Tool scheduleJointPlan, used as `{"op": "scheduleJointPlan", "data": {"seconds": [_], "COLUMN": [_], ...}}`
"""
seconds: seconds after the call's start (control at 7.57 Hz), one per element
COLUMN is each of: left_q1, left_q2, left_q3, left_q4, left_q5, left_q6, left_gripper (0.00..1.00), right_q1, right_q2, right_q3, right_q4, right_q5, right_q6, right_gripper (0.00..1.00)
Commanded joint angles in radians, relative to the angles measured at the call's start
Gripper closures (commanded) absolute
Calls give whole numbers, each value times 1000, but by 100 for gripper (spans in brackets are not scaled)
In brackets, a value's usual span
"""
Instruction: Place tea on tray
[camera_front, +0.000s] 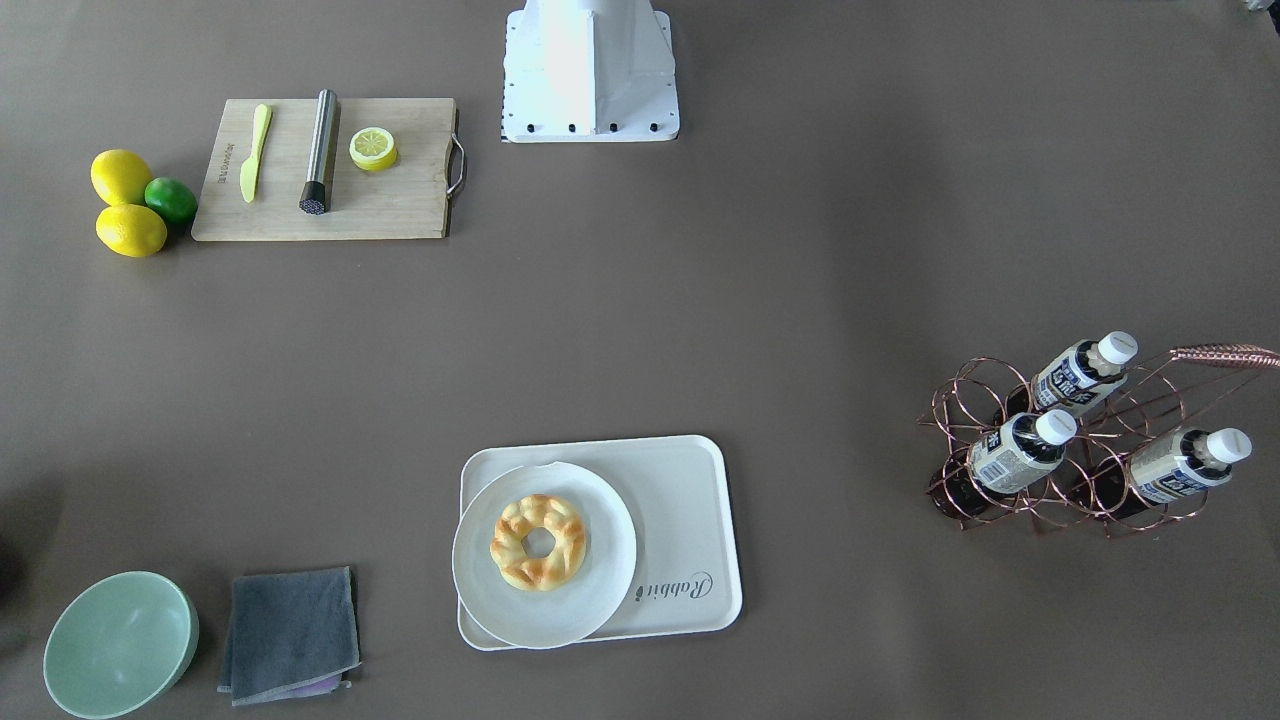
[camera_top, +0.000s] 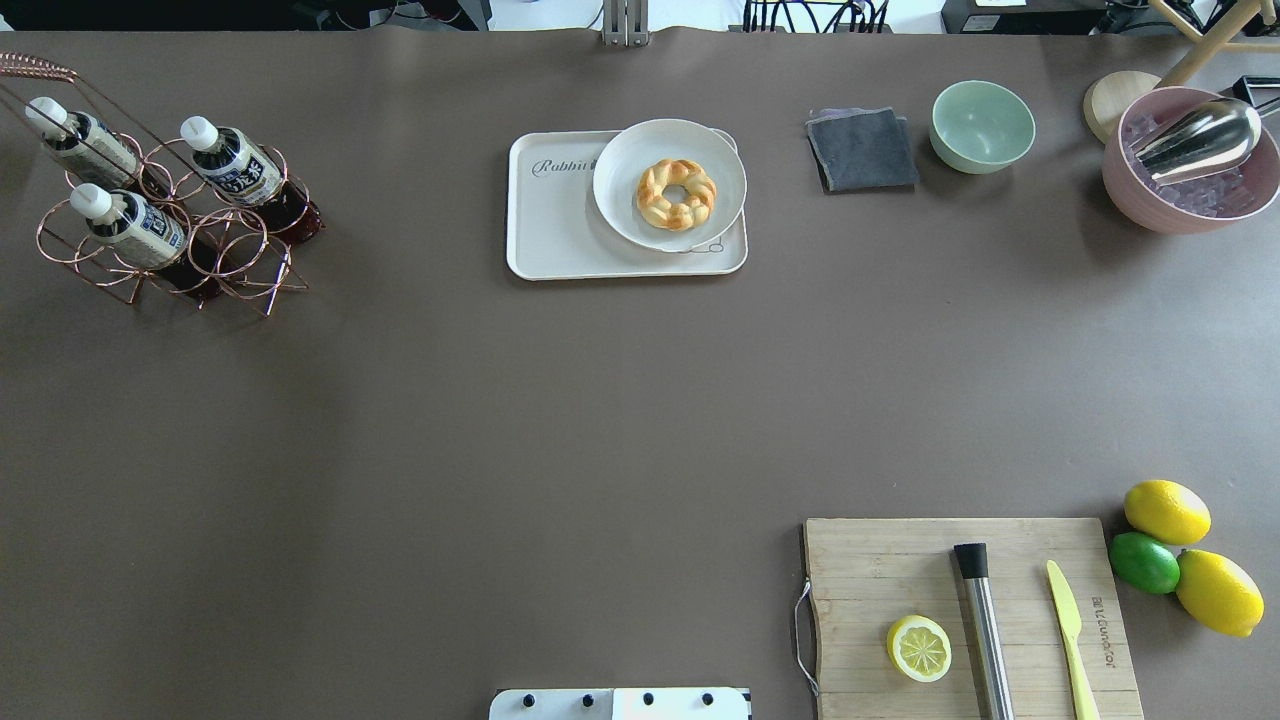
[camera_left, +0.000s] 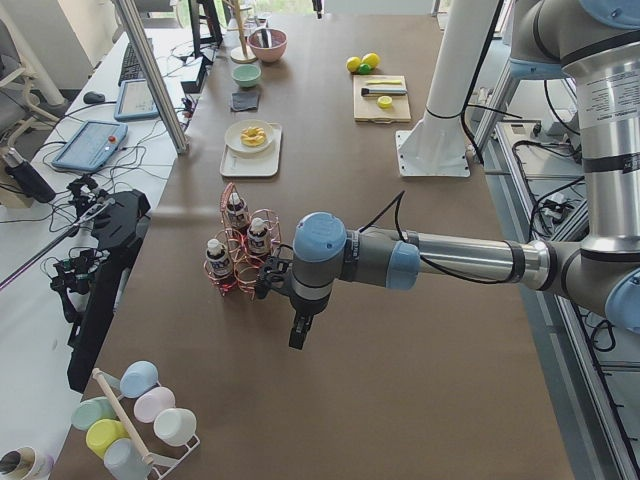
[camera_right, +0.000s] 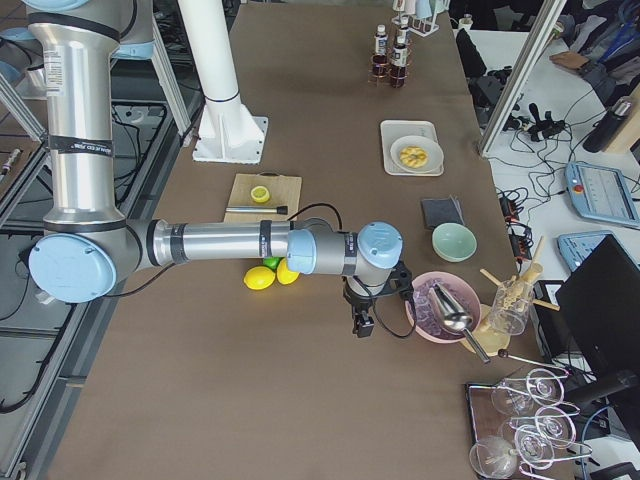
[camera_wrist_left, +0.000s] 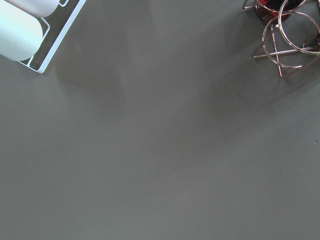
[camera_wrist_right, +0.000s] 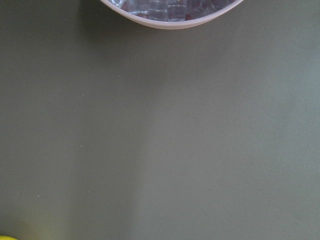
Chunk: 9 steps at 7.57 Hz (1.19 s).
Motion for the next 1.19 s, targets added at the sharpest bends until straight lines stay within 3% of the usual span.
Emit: {"op": "scheduleJointPlan", "data": {"seconds": [0.0,1.06], "left_q1": [2,11], "left_q2": [4,18], "left_q3": [2,-7], "left_q4": [0,-1], "left_q5": [-1,0], "left_q6": [-2,0], "left_gripper": [2,2], "right_q1": [0,0], "right_q2": [1,-19], "right_q3": [0,37], "right_q4": [0,0], "right_q5": [-1,4], "right_q6": [2,-2], "right_gripper": [0,0]}}
